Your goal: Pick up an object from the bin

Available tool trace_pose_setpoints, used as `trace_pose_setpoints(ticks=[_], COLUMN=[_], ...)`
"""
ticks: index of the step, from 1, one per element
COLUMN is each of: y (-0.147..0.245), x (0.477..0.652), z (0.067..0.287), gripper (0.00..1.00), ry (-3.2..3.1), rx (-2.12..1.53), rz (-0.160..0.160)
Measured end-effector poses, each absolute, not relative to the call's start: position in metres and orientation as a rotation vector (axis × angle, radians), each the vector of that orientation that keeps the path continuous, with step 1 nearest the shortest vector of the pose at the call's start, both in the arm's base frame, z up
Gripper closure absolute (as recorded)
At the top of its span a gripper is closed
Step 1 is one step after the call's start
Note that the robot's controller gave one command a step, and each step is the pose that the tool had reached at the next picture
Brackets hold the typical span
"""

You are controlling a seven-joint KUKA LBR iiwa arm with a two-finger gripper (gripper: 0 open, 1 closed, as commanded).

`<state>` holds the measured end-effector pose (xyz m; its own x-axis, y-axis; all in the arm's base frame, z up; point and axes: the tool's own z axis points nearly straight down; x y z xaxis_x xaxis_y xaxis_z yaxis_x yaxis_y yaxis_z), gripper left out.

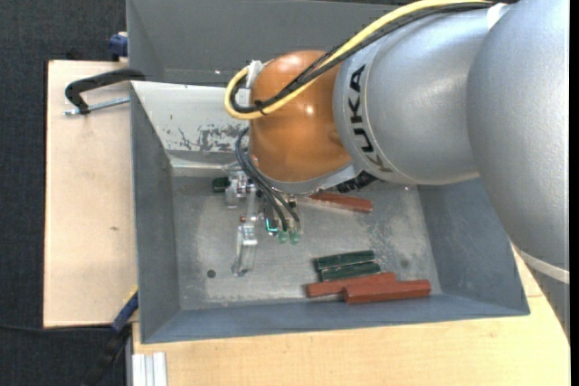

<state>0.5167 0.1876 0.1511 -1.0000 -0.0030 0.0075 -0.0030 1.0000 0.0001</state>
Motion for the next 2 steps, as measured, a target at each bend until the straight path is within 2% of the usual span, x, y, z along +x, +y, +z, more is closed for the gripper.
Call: trace_pose_setpoints(ticks=[1, 2], y=[0.187, 0.138], x=[0.519, 0.562], z=[0.156, 0.167], gripper=[0.0, 0.0], ry=[-3.142, -3.151], rx=[0.001, 0.021], rz=[-0.003, -0.003])
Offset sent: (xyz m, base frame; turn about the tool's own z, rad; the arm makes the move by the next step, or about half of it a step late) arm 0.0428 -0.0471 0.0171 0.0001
